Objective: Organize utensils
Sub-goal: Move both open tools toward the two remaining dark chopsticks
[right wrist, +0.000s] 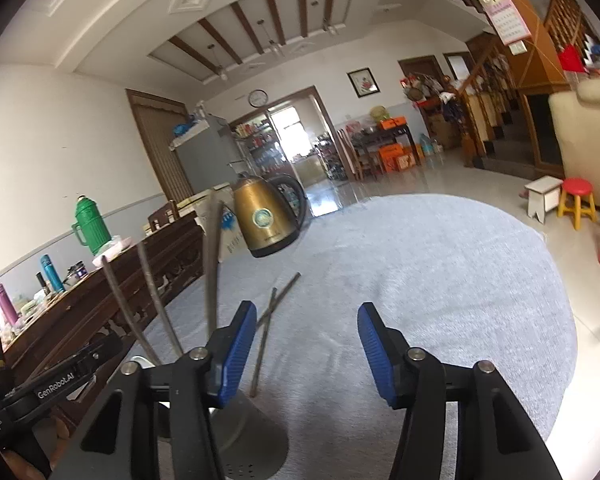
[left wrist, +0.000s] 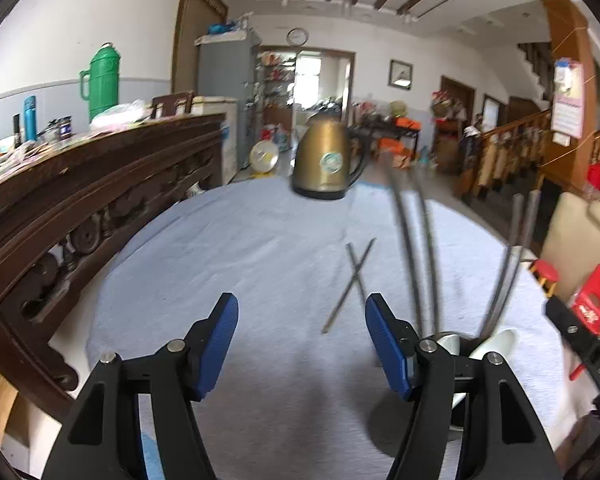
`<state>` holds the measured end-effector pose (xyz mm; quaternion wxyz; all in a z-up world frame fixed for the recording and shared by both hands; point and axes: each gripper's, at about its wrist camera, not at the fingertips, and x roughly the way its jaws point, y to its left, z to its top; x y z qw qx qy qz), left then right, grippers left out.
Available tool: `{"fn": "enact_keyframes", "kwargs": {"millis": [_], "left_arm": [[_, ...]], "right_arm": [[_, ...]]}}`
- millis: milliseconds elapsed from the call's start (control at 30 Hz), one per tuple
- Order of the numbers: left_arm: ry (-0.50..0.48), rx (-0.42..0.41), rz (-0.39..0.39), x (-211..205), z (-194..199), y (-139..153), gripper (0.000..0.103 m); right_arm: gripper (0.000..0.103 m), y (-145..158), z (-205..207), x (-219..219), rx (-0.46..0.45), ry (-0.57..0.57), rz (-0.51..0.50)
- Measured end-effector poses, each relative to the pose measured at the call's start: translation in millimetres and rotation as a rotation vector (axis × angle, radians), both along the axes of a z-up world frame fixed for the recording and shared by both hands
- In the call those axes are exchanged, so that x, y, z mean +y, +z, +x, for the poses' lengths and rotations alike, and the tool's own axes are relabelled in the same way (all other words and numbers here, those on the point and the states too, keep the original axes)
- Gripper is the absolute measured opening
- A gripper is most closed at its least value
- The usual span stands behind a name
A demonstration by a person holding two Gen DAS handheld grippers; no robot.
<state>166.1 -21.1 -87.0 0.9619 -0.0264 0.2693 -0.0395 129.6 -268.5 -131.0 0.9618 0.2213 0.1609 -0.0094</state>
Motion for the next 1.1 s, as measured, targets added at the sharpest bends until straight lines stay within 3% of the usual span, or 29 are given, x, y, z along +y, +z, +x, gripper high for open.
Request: {"fn": "enact_keyframes", "kwargs": {"millis": [367, 600, 1100], "left_arm": [[0.113, 0.186, 0.025, 31, 29, -33, 0.069], [0.114, 0.278, 0.031, 35, 39, -52, 0.069], [0.159, 0.315, 0.089, 40, 46, -56, 0.069]], "right_arm": [[0.06, -22, 8, -31, 0.106, -0.073, 0.08], [0.06, -30, 8, -41, 0.154, -0.089, 0.102], [0.06, -35, 16, -47, 0.198, -0.098, 0.116]]}}
